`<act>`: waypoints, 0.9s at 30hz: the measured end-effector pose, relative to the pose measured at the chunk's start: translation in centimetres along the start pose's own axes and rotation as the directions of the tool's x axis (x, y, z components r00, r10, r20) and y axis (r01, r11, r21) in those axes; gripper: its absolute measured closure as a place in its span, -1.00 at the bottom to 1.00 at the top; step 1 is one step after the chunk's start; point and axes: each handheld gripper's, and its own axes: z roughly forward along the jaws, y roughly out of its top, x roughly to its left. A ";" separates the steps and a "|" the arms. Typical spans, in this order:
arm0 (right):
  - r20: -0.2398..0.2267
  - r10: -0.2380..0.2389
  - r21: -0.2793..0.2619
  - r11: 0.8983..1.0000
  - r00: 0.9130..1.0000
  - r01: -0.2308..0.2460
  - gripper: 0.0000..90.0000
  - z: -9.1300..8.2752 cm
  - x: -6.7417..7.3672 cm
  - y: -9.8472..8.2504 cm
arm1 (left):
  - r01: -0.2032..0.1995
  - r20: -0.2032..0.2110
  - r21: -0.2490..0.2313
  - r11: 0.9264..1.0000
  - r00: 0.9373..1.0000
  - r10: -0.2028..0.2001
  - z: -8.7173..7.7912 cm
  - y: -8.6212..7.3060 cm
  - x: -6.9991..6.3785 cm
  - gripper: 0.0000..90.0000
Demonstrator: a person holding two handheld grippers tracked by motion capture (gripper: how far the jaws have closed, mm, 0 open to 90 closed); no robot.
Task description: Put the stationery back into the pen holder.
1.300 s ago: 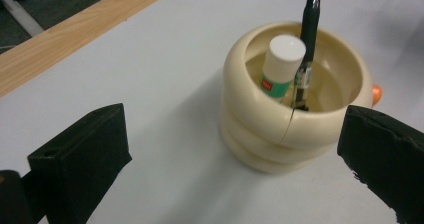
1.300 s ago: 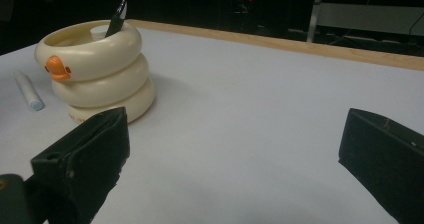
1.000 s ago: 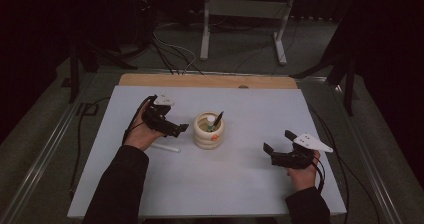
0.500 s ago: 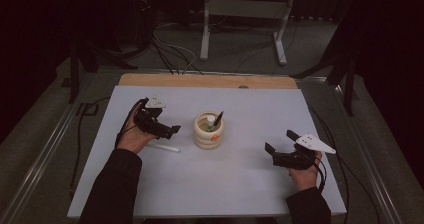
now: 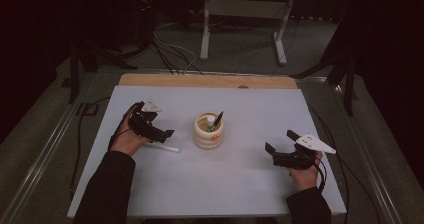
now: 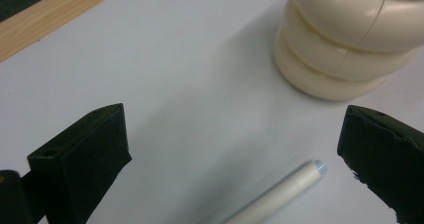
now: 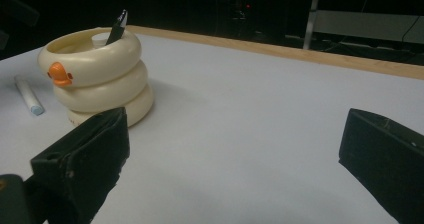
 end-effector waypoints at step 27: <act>0.002 0.008 0.002 1.000 1.000 -0.008 -1.00 0.0 -0.1 -0.1 | -0.057 0.082 0.138 0.989 0.996 0.046 1.4 -1.0 -0.1 -0.85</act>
